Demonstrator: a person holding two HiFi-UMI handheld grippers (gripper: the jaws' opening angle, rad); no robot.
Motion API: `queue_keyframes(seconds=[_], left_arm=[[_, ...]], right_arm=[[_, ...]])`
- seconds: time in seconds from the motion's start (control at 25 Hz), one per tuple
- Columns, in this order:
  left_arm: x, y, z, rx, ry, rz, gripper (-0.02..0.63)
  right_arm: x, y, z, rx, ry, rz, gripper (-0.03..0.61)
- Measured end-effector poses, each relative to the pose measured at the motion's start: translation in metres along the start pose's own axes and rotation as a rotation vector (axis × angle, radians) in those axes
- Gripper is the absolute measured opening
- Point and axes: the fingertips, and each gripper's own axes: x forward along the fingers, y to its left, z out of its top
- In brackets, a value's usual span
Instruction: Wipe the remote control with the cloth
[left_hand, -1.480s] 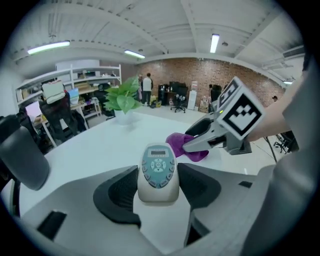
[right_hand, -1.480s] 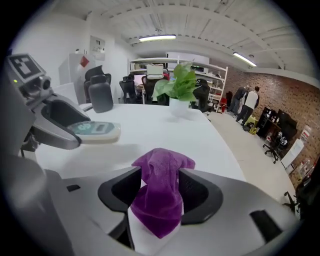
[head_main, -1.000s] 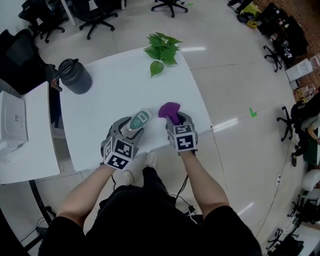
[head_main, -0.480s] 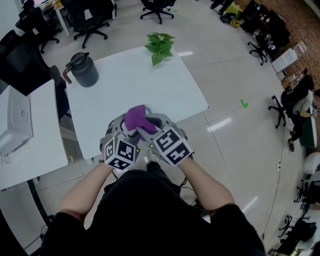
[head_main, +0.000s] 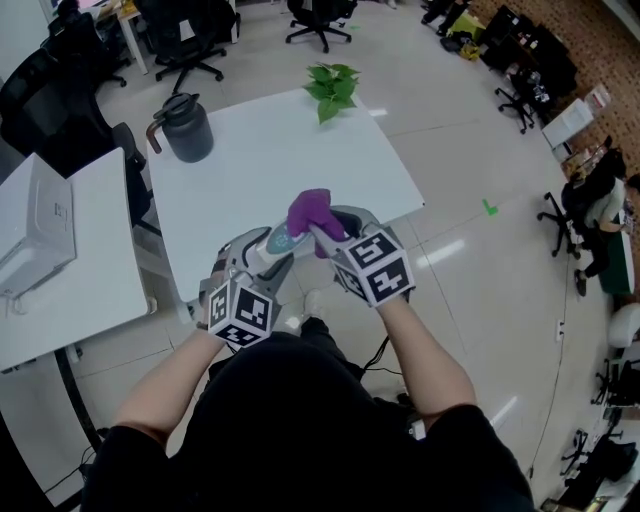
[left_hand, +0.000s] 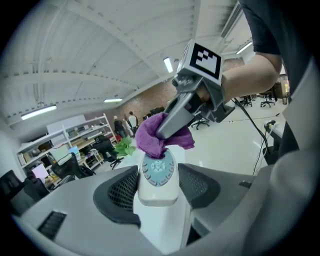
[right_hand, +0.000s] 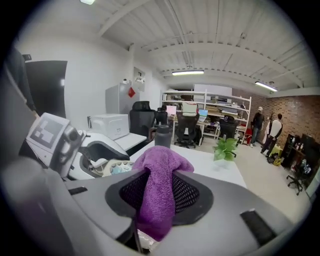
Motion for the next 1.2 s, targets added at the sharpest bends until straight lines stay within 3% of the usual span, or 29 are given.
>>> queue_keyframes(seconds=[0.16, 0.32, 0.44, 0.68, 0.88, 1.0, 1.08, 1.12, 1.2], left_arm=[[-0.004, 0.01, -0.001, -0.011, -0.005, 0.02, 0.238], [-0.008, 0.01, 0.007, 0.011, -0.032, 0.025, 0.238], [-0.013, 0.005, 0.011, 0.035, -0.049, 0.02, 0.238], [-0.015, -0.002, 0.015, 0.048, -0.061, 0.01, 0.238], [-0.007, 0.007, 0.006, 0.011, -0.044, 0.01, 0.238], [-0.002, 0.014, 0.001, -0.074, -0.039, 0.003, 0.238], [-0.001, 0.022, -0.001, -0.195, -0.049, -0.017, 0.238], [-0.001, 0.028, -0.003, -0.289, -0.062, -0.032, 0.238], [-0.001, 0.043, -0.01, -0.564, -0.111, -0.068, 0.238]], right_arm=[[-0.011, 0.064, 0.03, -0.038, -0.065, 0.136, 0.132], [-0.002, 0.105, 0.03, -0.058, -0.036, 0.228, 0.132], [0.001, 0.09, 0.022, -0.048, -0.015, 0.191, 0.132], [0.003, 0.009, -0.003, 0.027, 0.015, 0.012, 0.132], [-0.007, 0.019, 0.019, 0.022, -0.046, 0.041, 0.132], [-0.011, 0.036, 0.031, 0.021, -0.09, 0.071, 0.132], [-0.016, 0.036, 0.035, 0.034, -0.127, 0.048, 0.132], [-0.019, 0.031, 0.037, 0.051, -0.152, 0.021, 0.132], [-0.028, 0.017, 0.039, 0.1, -0.209, -0.049, 0.132]])
